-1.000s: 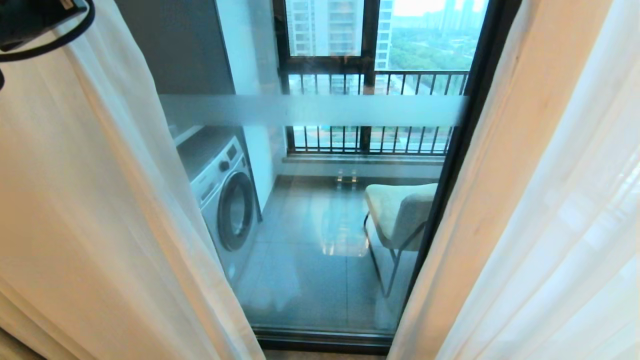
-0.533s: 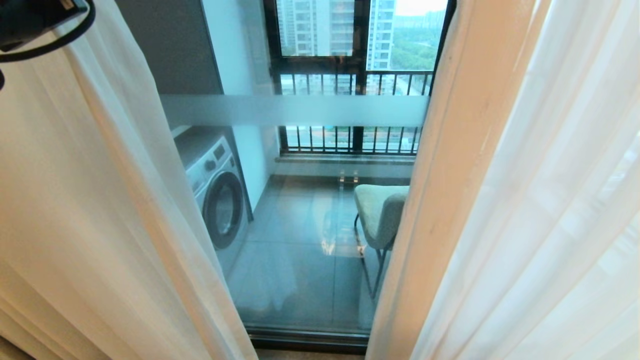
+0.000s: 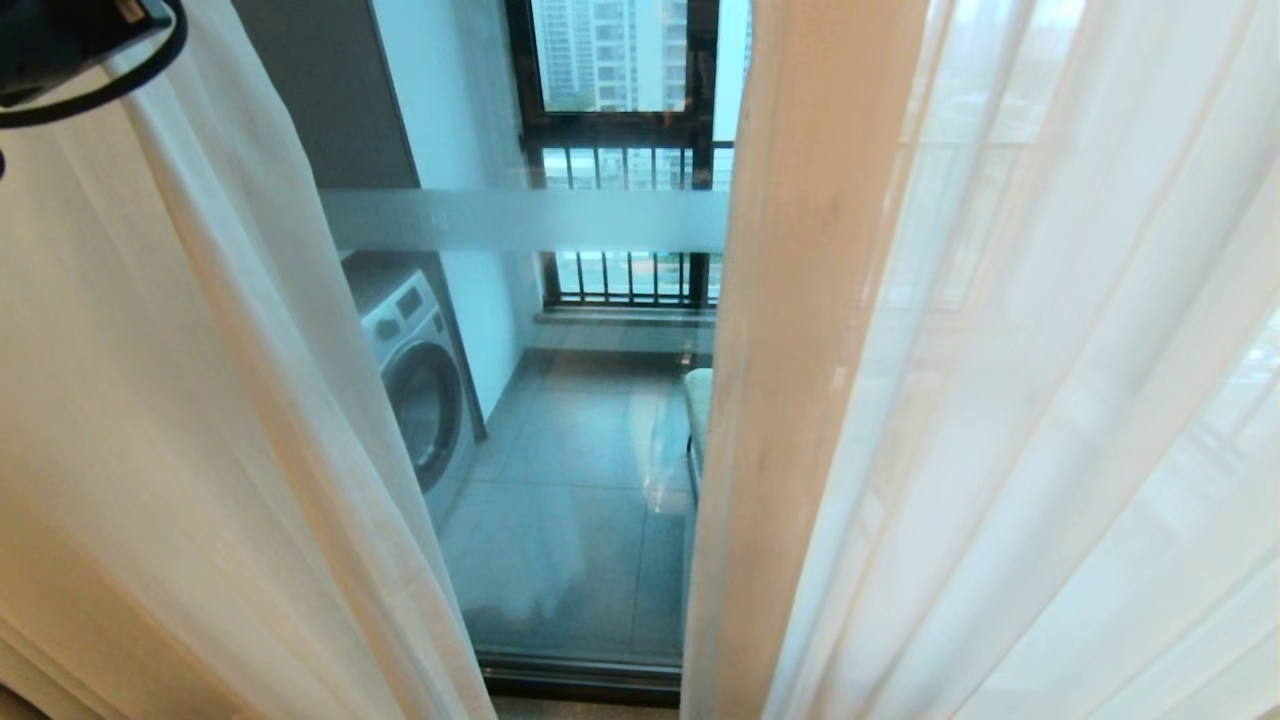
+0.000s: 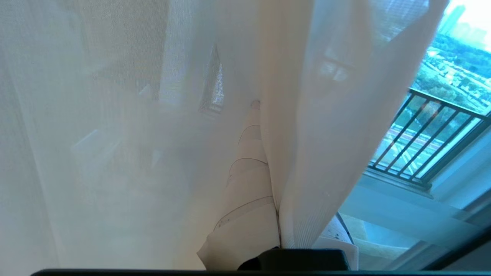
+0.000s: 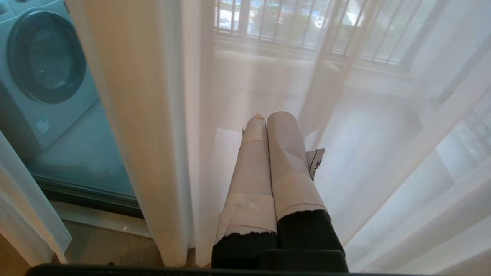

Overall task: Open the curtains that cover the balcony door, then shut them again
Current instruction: Close the inner curtains on both sides

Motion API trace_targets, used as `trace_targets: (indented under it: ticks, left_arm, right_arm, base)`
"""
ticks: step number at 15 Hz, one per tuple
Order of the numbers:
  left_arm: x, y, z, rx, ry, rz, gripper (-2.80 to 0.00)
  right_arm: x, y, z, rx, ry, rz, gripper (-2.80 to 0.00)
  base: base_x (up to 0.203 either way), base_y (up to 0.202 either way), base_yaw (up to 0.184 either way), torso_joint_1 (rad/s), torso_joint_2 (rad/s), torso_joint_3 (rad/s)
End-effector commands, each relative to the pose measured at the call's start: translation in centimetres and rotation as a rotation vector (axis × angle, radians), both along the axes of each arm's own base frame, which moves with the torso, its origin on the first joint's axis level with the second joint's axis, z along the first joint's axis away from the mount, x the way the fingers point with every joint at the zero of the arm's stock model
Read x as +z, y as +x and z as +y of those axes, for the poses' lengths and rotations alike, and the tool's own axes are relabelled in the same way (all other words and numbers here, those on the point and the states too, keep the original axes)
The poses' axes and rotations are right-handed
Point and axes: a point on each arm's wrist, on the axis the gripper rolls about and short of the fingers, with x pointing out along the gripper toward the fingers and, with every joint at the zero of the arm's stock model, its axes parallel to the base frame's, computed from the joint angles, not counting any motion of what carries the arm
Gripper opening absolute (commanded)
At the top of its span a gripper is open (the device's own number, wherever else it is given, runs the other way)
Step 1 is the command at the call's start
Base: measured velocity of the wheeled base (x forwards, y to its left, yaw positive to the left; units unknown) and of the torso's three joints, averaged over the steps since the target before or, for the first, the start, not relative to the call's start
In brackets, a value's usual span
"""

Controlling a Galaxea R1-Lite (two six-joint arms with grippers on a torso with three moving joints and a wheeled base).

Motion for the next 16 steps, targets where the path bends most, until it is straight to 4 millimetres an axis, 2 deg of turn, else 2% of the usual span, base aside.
trace_targets:
  ticks: [1,16]
  left_arm:
    - [0.04,-0.1,0.0,0.001,-0.002,-0.003,-2.8]
    - [-0.26,-0.14,0.01,0.001,-0.002,0.008,-2.8]
  right_arm:
    - [0.0,0.01,0.0,0.001,-0.001,0.002,-2.8]
    - [0.0,0.01,0.0,0.001,-0.001,0.002,-2.8]
  base:
    - [0.0,-0.185,0.007,-0.002,0.0,0.006]
    - [0.0,-0.189,0.002,0.002,0.0,0.003]
